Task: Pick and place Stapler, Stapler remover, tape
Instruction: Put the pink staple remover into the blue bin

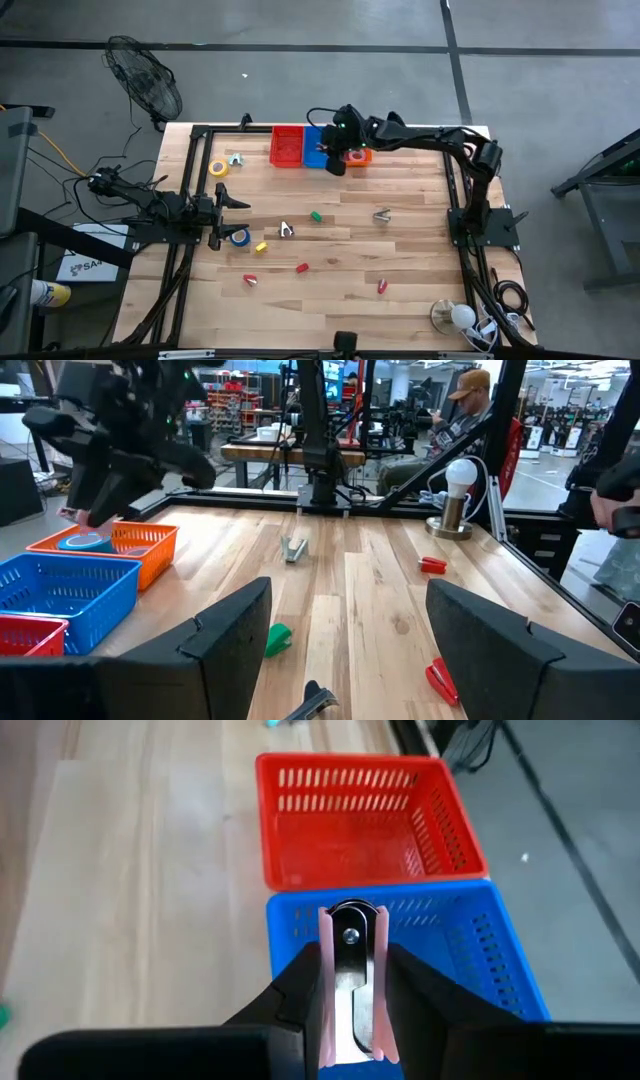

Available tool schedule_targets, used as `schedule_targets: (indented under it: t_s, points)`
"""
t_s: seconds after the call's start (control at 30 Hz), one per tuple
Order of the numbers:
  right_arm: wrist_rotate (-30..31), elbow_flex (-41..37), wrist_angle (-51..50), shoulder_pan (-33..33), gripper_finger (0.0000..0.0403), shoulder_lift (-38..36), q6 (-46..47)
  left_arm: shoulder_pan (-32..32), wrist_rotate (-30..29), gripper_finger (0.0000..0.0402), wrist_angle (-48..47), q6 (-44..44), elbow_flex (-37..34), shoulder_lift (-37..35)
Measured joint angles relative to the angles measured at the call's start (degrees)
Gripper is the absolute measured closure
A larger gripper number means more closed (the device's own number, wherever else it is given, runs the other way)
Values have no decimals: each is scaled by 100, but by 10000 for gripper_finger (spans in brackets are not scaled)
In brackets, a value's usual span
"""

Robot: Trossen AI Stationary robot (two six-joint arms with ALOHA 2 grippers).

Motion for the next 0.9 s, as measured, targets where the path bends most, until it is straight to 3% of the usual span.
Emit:
schedule_targets:
  t_s: [0.33, 0.73, 0.9]
  points:
    - [77, -900, 1541, -157, 314, 1, 571, -1, 1, 140, 0, 2, -2, 1]
    - [19, -1106, 1888, -316, 312, 1, 1466, 0, -1, 140, 0, 2, -1, 1]
    - [-278, -1106, 1892, -325, 313, 1, 1802, 1, -1, 140, 0, 2, -2, -1]
